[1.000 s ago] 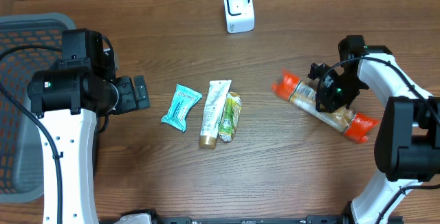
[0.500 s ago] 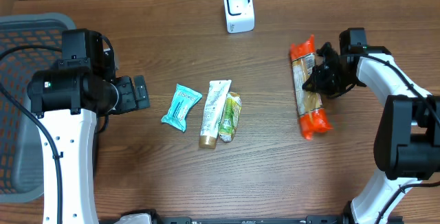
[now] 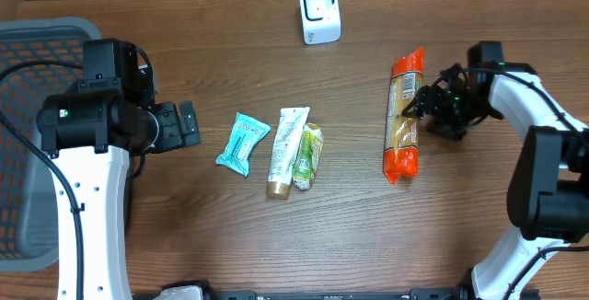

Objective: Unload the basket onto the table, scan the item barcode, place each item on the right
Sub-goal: 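Rotate the spaghetti pack upright with the right gripper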

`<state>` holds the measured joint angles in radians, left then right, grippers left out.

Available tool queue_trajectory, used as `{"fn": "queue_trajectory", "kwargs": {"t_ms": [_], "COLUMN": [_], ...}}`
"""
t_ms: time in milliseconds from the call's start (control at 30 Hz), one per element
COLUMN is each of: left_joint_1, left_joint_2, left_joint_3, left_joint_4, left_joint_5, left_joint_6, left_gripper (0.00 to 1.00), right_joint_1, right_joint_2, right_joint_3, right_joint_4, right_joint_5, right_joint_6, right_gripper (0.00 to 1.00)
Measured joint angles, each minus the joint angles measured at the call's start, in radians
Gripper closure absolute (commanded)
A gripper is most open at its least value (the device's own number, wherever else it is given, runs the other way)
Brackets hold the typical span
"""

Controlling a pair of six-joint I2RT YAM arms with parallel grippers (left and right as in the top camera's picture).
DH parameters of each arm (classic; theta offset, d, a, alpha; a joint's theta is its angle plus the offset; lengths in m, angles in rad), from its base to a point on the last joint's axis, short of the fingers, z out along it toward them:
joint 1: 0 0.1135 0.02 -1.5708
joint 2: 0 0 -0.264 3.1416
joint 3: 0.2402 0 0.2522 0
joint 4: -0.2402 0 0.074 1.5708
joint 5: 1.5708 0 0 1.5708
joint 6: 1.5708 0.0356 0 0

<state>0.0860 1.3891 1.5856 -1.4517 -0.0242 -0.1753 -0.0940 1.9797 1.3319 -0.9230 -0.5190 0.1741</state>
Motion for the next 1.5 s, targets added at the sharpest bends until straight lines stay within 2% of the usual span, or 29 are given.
{"fn": "queue_trajectory", "kwargs": {"t_ms": [167, 433, 500, 667, 767, 800, 1067, 1300, 1500], "left_joint_1": [0.0, 0.0, 0.0, 0.0, 0.0, 0.0, 0.0, 0.0, 0.0], "left_joint_2": [0.0, 0.0, 0.0, 0.0, 0.0, 0.0, 0.0, 0.0, 0.0], "left_joint_3": [0.0, 0.0, 0.0, 0.0, 0.0, 0.0, 0.0, 0.0, 0.0], "left_joint_4": [0.0, 0.0, 0.0, 0.0, 0.0, 0.0, 0.0, 0.0, 0.0], "left_joint_5": [0.0, 0.0, 0.0, 0.0, 0.0, 0.0, 0.0, 0.0, 0.0], "left_joint_6": [0.0, 0.0, 0.0, 0.0, 0.0, 0.0, 0.0, 0.0, 0.0], "left_gripper": [0.01, 0.01, 0.01, 0.0, 0.01, 0.0, 0.01, 0.0, 0.01], "right_joint_1": [0.005, 0.123, 0.153, 0.193, 0.187, 0.185, 0.126, 0.07, 0.104], "right_joint_2": [0.0, -0.028, -0.04, -0.043, -0.043, -0.041, -0.027, -0.054, -0.092], "right_joint_3": [-0.023, -0.153, -0.181, -0.219, -0.223, -0.223, -0.217, -0.072, 0.146], "right_joint_4": [0.041, 0.274, 0.331, 0.358, 0.35, 0.352, 0.257, -0.032, -0.293], "right_joint_5": [-0.017, -0.047, -0.044, -0.042, -0.09, -0.107, -0.248, -0.271, -0.334], "right_joint_6": [-0.045, -0.061, -0.066, -0.062, -0.044, -0.05, -0.068, -0.126, -0.296], "right_gripper": [0.21, 0.19, 0.3, 0.75, 0.92, 0.95, 0.96, 0.96, 0.96]}}
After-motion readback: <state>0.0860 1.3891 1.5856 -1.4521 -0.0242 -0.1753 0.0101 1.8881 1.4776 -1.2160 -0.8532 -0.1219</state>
